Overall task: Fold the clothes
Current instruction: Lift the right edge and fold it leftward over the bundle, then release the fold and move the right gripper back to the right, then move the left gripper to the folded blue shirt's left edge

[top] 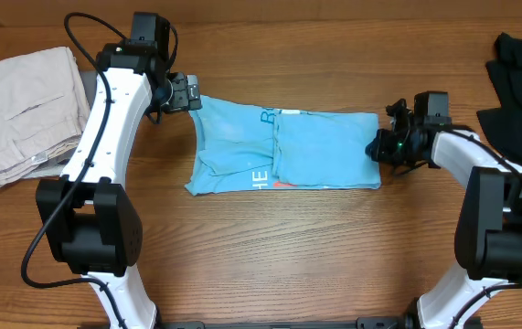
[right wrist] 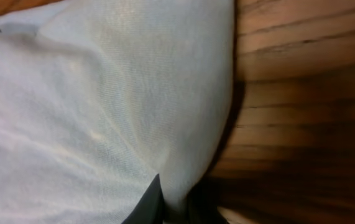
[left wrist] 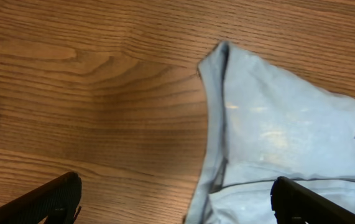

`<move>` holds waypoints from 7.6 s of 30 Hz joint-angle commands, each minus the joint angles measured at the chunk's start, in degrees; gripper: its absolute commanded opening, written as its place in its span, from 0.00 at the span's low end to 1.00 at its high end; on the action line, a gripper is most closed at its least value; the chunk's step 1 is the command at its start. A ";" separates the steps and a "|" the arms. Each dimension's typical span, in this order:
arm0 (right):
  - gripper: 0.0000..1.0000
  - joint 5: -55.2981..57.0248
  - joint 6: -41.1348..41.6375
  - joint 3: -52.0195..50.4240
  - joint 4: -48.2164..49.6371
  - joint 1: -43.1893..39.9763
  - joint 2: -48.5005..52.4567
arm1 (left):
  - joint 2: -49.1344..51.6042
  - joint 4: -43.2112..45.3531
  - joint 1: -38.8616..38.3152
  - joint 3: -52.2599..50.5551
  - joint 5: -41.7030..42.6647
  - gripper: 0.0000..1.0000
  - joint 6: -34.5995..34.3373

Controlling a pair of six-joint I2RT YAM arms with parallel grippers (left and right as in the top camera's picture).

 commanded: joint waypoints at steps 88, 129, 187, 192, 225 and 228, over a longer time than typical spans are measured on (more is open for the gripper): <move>0.04 -1.38 4.11 28.39 -19.58 15.45 -1.62 | -0.46 0.11 0.31 0.50 -0.52 1.00 0.28; 0.04 -21.38 -7.06 28.57 -31.61 1.60 0.52 | -0.46 0.11 0.31 0.50 -0.52 1.00 0.28; 1.00 1.64 4.72 12.70 -17.07 -2.89 -2.49 | -0.46 4.15 0.28 0.50 0.17 1.00 0.04; 1.00 1.64 4.72 12.70 -17.07 -2.89 -2.47 | -0.33 5.22 -0.07 0.44 16.90 1.00 4.48; 1.00 1.64 4.72 12.70 -17.07 -2.89 -2.47 | 6.99 -1.11 -31.85 -2.58 -4.00 0.85 38.62; 1.00 1.64 4.72 12.70 -17.07 -2.89 -2.47 | 6.99 -0.61 -31.85 -6.16 -3.54 0.84 38.64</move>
